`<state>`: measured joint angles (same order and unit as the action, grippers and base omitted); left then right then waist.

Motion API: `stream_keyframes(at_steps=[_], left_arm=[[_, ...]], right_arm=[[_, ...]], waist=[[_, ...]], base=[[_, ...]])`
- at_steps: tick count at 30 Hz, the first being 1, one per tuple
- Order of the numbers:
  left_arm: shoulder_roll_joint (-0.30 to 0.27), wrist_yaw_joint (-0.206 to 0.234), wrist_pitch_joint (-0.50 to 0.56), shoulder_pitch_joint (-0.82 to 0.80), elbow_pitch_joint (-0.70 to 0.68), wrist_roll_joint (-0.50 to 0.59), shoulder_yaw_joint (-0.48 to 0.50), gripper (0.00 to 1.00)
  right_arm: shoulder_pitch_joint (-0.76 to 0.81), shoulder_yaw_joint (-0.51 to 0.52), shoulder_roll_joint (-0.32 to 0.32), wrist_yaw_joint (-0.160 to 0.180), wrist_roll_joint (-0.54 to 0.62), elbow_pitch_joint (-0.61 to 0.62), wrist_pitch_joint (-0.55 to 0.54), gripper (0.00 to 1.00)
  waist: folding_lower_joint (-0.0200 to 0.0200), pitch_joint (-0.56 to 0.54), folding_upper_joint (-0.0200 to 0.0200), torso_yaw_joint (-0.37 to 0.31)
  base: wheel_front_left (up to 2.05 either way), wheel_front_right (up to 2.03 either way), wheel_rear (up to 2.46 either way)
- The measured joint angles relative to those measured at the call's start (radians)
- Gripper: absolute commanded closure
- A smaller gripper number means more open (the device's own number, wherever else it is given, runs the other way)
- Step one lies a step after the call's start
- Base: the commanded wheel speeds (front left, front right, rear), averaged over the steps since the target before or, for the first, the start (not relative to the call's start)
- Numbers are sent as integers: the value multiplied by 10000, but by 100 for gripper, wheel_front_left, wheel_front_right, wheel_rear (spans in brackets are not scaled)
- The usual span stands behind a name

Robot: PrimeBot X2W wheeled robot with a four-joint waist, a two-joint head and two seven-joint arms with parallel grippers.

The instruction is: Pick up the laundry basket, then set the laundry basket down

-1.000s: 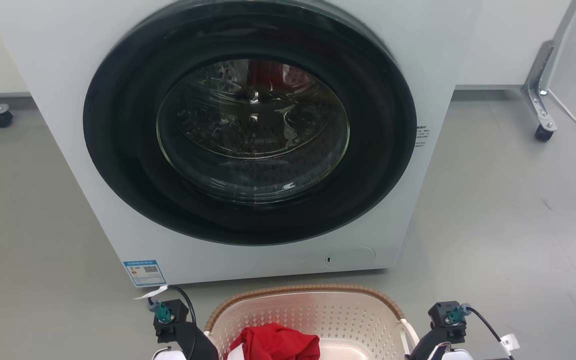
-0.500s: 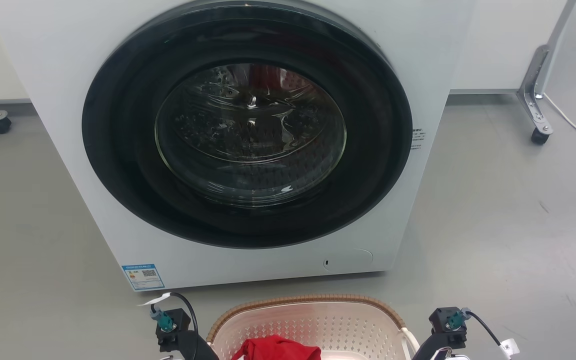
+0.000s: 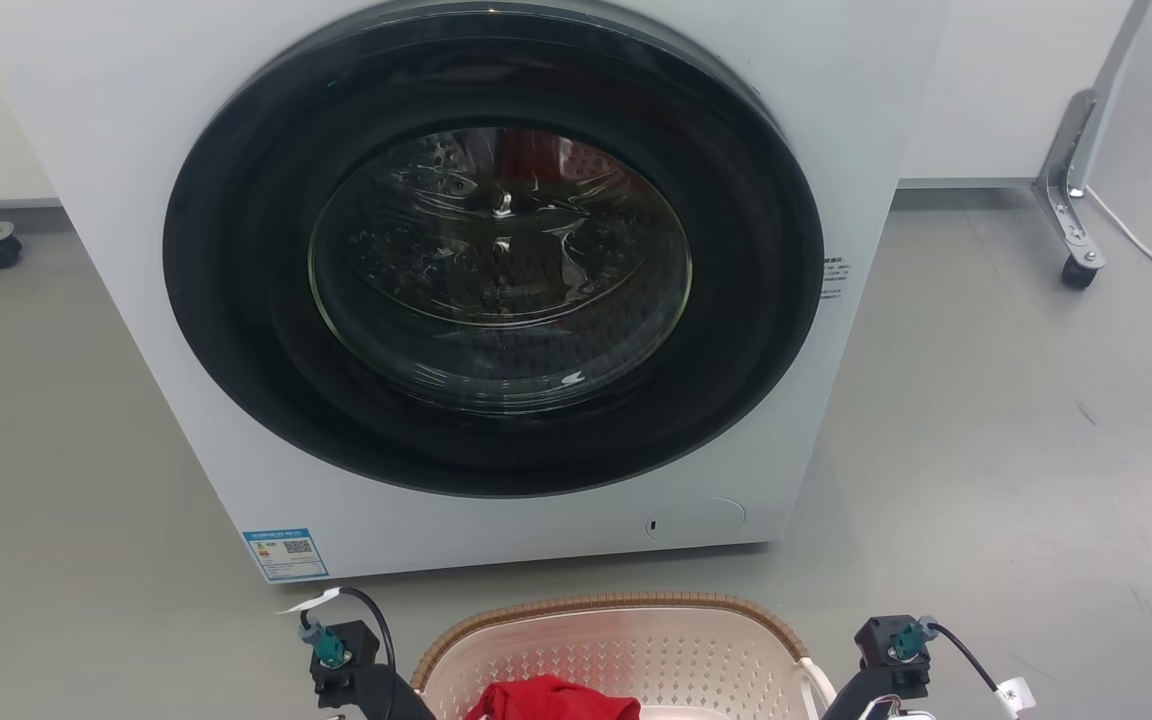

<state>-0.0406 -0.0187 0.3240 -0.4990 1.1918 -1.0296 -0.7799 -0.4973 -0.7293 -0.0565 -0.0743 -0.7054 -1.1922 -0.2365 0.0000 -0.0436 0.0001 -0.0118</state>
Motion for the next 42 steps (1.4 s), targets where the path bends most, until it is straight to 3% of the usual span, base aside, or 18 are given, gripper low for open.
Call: stream_keyframes(at_steps=[23,42], left_arm=[[0,15,-140,0,77,-244,-138,100],[40,276,-1214,-60,-17,-337,-263,100]], right_arm=[[-30,-307,0,127,-403,-10,36,100],[-378,-441,17,479,-422,-134,727,100]], waist=[[0,132,0,-58],[0,993,0,-33]], base=[[0,0,0],[0,0,0]])
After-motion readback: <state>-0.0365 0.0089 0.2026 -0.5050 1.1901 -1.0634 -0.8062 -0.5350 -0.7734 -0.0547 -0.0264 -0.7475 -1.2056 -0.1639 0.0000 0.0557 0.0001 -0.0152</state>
